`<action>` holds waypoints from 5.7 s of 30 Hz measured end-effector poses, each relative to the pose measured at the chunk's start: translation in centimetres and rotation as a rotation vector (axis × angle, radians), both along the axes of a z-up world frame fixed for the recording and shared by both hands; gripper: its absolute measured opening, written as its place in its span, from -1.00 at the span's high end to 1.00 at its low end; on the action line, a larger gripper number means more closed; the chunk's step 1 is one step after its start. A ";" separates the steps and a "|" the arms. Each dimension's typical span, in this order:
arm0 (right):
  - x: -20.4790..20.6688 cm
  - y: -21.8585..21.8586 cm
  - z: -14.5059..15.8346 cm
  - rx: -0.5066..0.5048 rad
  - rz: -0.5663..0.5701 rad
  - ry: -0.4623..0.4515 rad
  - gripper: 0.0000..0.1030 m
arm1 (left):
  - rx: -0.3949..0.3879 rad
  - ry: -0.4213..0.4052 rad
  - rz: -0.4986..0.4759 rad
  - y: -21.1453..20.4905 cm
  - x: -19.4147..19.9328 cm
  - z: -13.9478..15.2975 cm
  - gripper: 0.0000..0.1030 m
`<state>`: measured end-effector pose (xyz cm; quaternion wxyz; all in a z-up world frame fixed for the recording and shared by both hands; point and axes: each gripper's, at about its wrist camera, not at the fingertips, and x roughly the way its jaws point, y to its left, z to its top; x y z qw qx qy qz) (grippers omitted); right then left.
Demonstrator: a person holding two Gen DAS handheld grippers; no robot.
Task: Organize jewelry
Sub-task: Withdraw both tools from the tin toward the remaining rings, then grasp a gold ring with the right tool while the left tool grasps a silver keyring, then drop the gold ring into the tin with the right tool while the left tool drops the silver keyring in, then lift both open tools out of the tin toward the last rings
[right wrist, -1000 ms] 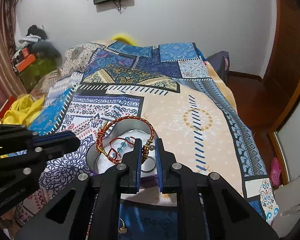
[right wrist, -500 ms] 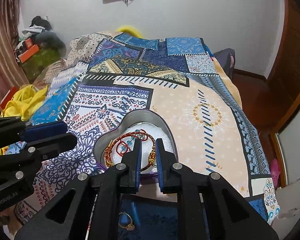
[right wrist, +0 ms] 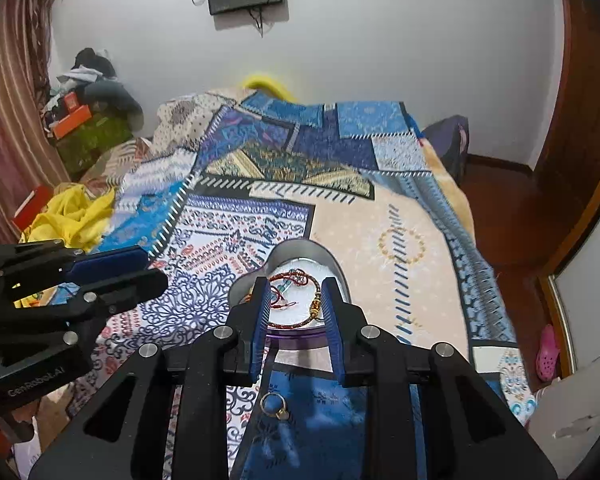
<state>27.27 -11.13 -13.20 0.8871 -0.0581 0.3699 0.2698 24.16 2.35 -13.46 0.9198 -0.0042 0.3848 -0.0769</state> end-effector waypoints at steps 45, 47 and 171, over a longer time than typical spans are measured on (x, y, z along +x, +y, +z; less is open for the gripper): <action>-3.9 -0.4 -7.5 -0.073 0.102 0.131 0.40 | 0.027 0.214 -0.041 -1.0 -1.3 -8.6 0.30; -3.8 -0.3 -7.5 -0.066 0.110 0.134 0.40 | 0.032 0.221 -0.061 -1.4 -1.0 -8.7 0.29; 0.0 0.3 -0.9 -0.026 0.056 0.017 0.26 | -0.044 0.021 0.036 1.0 -0.5 -0.3 0.49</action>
